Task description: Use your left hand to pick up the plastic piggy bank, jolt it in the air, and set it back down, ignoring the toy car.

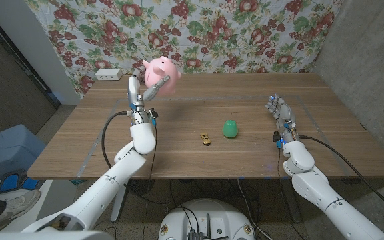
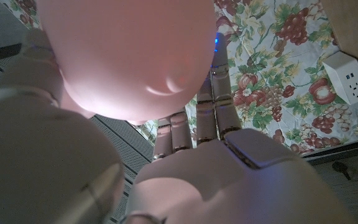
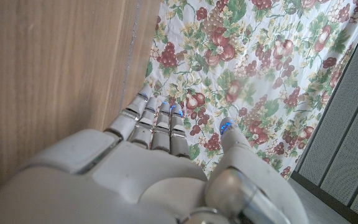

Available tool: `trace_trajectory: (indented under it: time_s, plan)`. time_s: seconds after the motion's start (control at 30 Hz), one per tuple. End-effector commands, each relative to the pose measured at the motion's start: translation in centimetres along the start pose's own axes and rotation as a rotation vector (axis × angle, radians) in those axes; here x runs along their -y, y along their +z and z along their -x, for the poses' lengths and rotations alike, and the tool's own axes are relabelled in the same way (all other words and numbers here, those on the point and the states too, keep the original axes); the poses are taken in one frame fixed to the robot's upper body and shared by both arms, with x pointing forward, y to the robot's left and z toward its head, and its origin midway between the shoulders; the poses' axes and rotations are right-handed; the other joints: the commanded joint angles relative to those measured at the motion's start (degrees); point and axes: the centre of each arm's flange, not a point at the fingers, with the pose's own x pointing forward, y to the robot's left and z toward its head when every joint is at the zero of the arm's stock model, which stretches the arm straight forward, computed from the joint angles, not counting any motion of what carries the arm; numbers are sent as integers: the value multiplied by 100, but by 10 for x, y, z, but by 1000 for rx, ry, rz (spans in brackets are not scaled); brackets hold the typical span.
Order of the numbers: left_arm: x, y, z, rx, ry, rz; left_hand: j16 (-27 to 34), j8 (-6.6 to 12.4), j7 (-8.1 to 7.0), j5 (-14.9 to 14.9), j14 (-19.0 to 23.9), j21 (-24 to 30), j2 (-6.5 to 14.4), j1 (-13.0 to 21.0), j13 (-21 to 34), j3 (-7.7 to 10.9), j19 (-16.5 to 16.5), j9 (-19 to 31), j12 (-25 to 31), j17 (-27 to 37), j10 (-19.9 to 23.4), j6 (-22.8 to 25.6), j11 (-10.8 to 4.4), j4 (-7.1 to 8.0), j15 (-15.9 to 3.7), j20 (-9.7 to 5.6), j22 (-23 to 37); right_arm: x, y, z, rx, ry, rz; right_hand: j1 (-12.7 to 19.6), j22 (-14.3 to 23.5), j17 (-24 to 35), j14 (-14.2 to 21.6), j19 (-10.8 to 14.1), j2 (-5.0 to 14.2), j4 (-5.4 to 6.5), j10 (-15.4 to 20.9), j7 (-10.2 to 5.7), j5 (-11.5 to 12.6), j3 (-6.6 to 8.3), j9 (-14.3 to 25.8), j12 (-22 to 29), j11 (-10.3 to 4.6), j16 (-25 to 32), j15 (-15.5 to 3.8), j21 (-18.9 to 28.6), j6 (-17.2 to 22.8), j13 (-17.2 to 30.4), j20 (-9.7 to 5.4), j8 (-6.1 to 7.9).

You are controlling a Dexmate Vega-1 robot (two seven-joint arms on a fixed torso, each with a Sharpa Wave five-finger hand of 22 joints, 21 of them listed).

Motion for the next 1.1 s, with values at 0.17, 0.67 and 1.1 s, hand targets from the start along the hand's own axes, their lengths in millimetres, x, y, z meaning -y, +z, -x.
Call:
trace_trajectory:
  time_s: [0.17,0.67,1.1]
  plan:
    - [1,-2,1,-4,-1,5,28,23,-1034,847,2253,797,2467,2437,29,1382,270,1061,43,27,1441,2137,-1430,40,-3029,-2024,11,0,0,-1,-1,-1,0,-33,29,-4,46,60,-18,1,37,-17,48,57,23,-15,-34,4,-7,-1,22,23,28,3]
    - [11,-5,-17,-251,-307,-163,15,33,-1025,848,2258,811,2467,2428,26,1404,253,1098,31,26,1450,2203,-1425,38,-3030,-2021,8,-2,0,-2,-1,-4,-1,-35,30,-8,49,66,-18,2,38,-17,47,59,23,-15,-12,4,0,-11,18,23,28,0]
    - [12,-7,-21,-295,-368,-206,11,16,-1022,851,2273,829,2467,2422,22,1415,255,1118,25,26,1461,2204,-1418,36,-3030,-2020,9,-4,1,-3,0,-2,2,-39,30,-11,38,64,-17,4,34,-15,47,60,23,-17,-28,0,-1,-20,16,23,25,-1]
